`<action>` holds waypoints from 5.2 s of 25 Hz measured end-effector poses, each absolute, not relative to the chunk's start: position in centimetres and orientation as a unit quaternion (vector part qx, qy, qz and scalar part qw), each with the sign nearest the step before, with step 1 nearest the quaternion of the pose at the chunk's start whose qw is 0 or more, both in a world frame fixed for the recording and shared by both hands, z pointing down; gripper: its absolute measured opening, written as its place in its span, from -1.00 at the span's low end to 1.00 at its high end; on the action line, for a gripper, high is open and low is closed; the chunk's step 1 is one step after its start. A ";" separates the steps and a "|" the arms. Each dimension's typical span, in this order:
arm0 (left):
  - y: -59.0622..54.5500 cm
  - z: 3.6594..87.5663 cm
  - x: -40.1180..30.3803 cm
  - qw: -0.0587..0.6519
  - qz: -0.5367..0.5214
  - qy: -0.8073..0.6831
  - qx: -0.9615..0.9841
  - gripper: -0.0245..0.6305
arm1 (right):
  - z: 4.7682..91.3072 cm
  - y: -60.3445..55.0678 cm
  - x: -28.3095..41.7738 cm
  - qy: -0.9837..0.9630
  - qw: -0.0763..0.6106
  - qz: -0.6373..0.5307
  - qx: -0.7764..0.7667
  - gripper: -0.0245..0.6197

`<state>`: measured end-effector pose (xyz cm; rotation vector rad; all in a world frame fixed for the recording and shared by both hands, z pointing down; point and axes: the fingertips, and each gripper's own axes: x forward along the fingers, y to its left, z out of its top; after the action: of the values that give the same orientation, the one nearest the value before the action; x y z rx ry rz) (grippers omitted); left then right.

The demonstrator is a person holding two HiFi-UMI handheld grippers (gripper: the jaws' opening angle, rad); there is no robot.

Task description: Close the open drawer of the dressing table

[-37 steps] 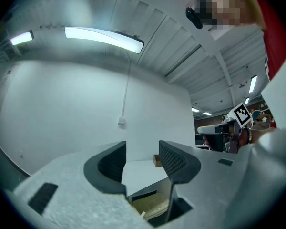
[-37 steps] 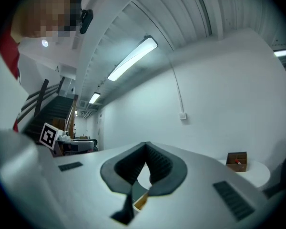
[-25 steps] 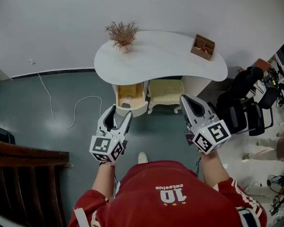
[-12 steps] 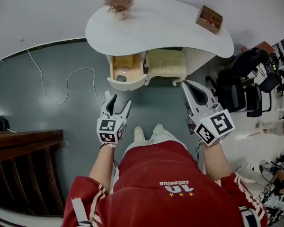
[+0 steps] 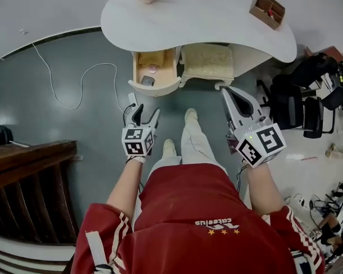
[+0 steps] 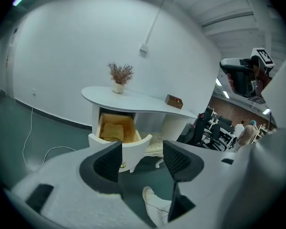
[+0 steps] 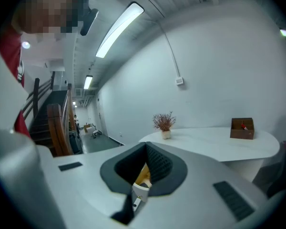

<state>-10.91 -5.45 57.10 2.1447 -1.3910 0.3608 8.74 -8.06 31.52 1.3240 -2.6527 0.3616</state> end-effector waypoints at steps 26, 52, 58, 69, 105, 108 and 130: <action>-11.8 78.1 -9.9 0.352 0.259 -0.547 0.714 -0.20 | 50.1 -18.1 5.6 -0.902 0.148 0.191 0.358 -0.91; -13.5 80.5 -10.5 0.368 0.279 -0.574 0.676 -0.59 | 56.0 -17.7 6.7 -0.892 0.187 0.225 0.345 -0.91; -15.3 80.4 -10.7 0.354 0.289 -0.571 0.683 -0.59 | 57.1 -18.2 7.3 -0.888 0.203 0.228 0.344 -0.91; -19.4 80.3 -10.8 0.334 0.284 -0.580 0.686 -0.59 | 58.1 -19.0 9.3 -0.879 0.220 0.235 0.351 -0.91; -29.0 80.6 -11.6 0.324 0.255 -0.598 0.687 -0.53 | 61.1 -22.1 10.7 -0.855 0.212 0.280 0.382 -0.91; -30.0 80.7 -11.6 0.340 0.248 -0.602 0.678 -0.54 | 61.3 -22.1 10.6 -0.854 0.216 0.282 0.381 -0.91; -37.3 80.1 -12.6 0.329 0.247 -0.605 0.682 -0.54 | 61.3 -22.4 12.8 -0.848 0.222 0.271 0.398 -0.91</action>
<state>-12.59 -37.29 80.14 1.7835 -1.5838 0.6463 12.77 -22.38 61.27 1.0993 -2.3427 0.7480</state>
